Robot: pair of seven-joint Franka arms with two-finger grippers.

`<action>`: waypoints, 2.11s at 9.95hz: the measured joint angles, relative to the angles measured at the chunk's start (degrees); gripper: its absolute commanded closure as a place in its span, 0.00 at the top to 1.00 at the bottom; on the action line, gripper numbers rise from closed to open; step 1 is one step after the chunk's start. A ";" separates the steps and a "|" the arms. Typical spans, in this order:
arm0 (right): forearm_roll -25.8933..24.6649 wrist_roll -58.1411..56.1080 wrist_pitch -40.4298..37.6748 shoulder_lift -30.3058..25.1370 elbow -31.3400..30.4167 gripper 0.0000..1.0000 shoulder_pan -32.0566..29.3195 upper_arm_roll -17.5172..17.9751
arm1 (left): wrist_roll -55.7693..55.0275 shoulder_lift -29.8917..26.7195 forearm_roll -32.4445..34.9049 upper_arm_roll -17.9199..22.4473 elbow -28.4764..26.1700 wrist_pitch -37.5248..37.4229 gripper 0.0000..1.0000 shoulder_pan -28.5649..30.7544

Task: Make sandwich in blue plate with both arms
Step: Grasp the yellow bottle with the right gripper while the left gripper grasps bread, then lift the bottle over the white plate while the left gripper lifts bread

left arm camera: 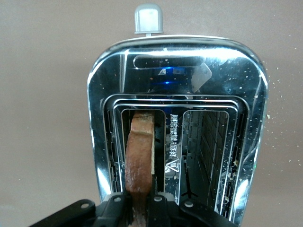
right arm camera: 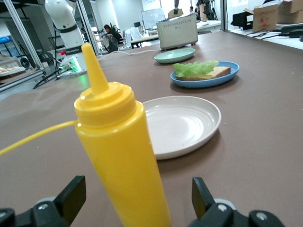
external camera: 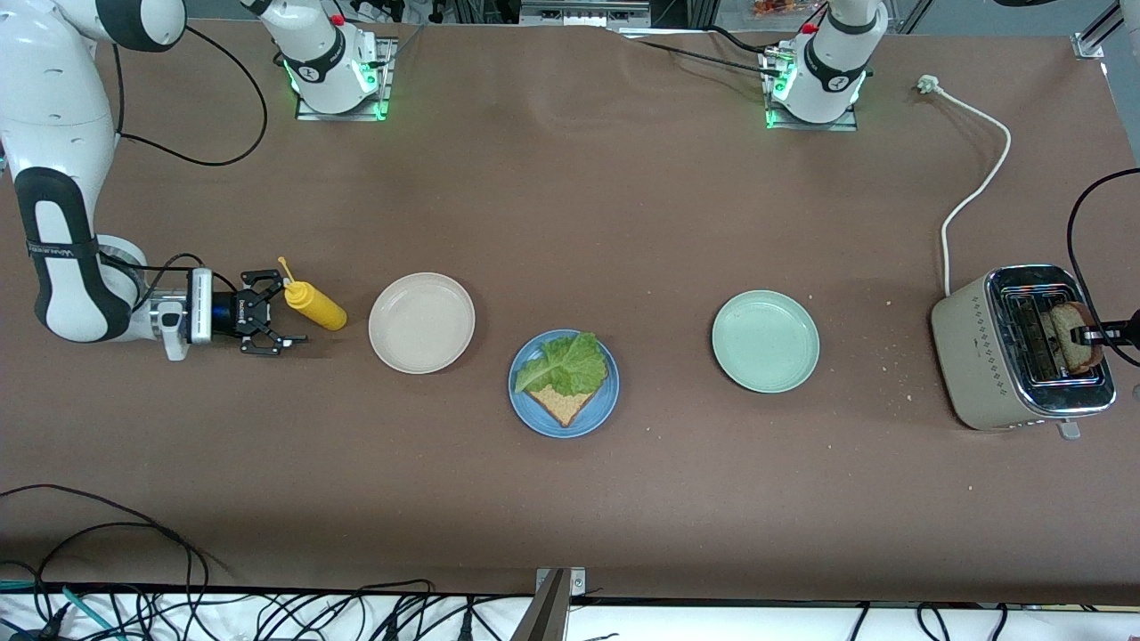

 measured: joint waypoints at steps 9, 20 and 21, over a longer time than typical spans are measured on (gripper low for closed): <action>1.07 6.68 -1.89 1.21 0.88 0.12 0.44 0.76 | 0.00 -4.30 0.01 -1.52 1.36 -2.08 0.00 -0.15; -21.32 68.38 13.59 -12.29 12.63 0.13 17.61 0.98 | 3.03 -19.37 -3.39 -1.95 1.69 -17.66 0.00 -0.07; -26.35 75.27 15.26 -12.43 14.85 0.13 21.06 1.04 | 3.03 -20.25 -4.11 -1.90 1.67 -18.82 0.00 0.03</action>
